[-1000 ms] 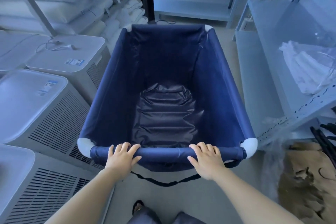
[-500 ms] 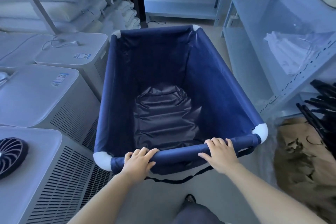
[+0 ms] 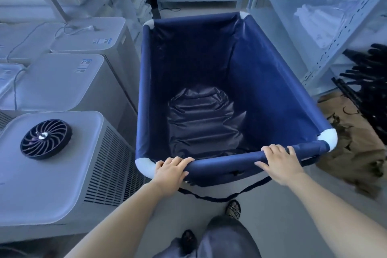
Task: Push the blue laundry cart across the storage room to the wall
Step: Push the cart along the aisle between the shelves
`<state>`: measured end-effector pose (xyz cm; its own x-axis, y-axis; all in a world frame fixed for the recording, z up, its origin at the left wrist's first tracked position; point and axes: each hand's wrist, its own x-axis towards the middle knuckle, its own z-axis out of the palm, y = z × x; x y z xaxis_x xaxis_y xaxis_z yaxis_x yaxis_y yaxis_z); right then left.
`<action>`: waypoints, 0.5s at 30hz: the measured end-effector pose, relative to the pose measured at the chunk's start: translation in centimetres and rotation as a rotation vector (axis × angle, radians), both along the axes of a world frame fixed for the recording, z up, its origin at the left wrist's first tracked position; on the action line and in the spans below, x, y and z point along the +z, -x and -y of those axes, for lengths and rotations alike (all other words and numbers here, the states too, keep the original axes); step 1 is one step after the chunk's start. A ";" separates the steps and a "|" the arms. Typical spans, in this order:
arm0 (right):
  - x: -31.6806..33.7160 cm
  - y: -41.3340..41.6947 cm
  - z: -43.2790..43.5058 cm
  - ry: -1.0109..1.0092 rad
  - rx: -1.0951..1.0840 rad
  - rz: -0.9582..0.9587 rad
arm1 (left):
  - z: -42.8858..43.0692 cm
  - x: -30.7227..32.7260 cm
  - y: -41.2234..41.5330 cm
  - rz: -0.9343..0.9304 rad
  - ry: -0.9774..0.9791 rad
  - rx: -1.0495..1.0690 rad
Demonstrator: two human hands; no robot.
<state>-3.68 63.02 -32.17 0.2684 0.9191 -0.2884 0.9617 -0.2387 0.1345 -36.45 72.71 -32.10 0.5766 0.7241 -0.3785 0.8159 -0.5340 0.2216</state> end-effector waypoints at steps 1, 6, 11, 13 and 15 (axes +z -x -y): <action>0.1 0.7 1.0 0.011 -0.021 -0.014 | 0.5 0.0 0.5 -0.012 -0.021 -0.016; 0.2 4.6 6.0 0.026 -0.110 -0.050 | 2.8 0.3 2.8 -0.008 -0.027 -0.022; 0.0 8.5 10.5 0.049 -0.191 -0.137 | 5.4 0.0 4.1 -0.067 -0.068 0.040; 0.0 9.7 12.2 0.040 -0.208 -0.201 | 6.6 -0.3 4.8 -0.086 -0.109 0.050; 0.0 10.2 14.1 0.030 -0.186 -0.257 | 8.1 -0.5 5.3 -0.076 -0.107 0.111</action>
<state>-13.90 48.96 -32.16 0.3457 0.8512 -0.3950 0.9055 -0.4130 -0.0975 -41.76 64.62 -32.57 0.4634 0.8203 -0.3351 0.8835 -0.4570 0.1031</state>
